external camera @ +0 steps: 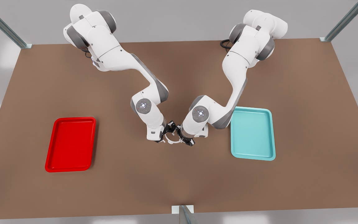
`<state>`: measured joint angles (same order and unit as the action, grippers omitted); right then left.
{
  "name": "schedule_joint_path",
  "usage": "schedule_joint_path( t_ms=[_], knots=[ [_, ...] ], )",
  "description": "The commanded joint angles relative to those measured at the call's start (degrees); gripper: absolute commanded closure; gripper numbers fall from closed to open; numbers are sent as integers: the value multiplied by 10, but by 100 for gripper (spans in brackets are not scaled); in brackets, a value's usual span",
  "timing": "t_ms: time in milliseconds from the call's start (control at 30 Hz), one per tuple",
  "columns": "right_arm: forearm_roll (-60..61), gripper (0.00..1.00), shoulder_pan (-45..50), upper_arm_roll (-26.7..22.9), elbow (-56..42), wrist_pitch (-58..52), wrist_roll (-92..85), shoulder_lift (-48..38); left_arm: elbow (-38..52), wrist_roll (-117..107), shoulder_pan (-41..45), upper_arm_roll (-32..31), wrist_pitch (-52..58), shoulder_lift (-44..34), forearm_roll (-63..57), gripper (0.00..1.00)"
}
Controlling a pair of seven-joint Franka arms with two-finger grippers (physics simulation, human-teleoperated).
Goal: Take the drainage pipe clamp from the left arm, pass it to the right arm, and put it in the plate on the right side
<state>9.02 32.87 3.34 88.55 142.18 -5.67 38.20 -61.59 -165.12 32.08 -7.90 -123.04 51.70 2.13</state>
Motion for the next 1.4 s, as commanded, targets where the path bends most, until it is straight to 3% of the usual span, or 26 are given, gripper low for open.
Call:
schedule_joint_path(
  t_ms=[0,67,133,167,200,233,267,333,567,667,733,867,933,967,1000,1033,1100,1367],
  knots=[
    [-3,67,0,0,0,1,-5,-1,1,-20,0,0,0,-1,-2,79],
    [-3,79,-1,0,0,1,-5,-1,1,-19,1,1,0,-1,-3,79],
    [-3,79,-1,0,0,1,-4,-1,2,-14,1,1,0,-1,-2,78],
    [-3,79,-2,0,-1,1,-4,-1,2,-14,1,1,0,-1,-3,72],
    [-3,79,-2,0,-1,1,-4,-1,2,-14,1,1,0,-1,-3,61],
    [-3,79,-2,0,-1,1,-3,-1,2,-14,1,1,1,-1,-2,41],
    [-3,79,-2,0,-1,1,-3,-1,2,-15,1,1,1,-1,-3,33],
    [-3,79,-2,0,-5,1,-3,-1,3,-19,0,1,3,-2,-2,0],
    [-2,79,-2,0,-3,1,-5,-1,3,-17,-5,0,66,-35,2,0],
    [-1,79,-3,0,0,1,-4,3,5,106,-78,-19,188,-79,13,0],
    [-2,79,-12,-3,21,-1,-6,0,7,369,-183,-49,309,-105,10,0],
    [-2,79,-105,-4,94,-24,-67,-37,56,1324,-359,-49,480,-142,7,0],
    [-6,79,-167,-7,123,-35,-119,-53,57,1638,-361,-68,528,-166,-65,0],
    [-29,79,-201,-6,137,-38,-145,-62,3,1854,-348,-67,523,-221,-137,0],
    [-37,79,-227,-7,151,-39,-174,-76,-104,1959,-347,-66,439,-286,-143,0],
    [-59,79,-253,-7,160,-41,-192,-83,-164,1848,-325,-63,404,-334,-126,0],
    [-121,79,-315,-7,155,-33,-234,-83,-138,1664,-305,-50,472,-329,-107,0],
    [-151,79,-437,-6,147,42,-360,-39,-120,1651,-303,-88,541,-341,-64,0]
  ],
)
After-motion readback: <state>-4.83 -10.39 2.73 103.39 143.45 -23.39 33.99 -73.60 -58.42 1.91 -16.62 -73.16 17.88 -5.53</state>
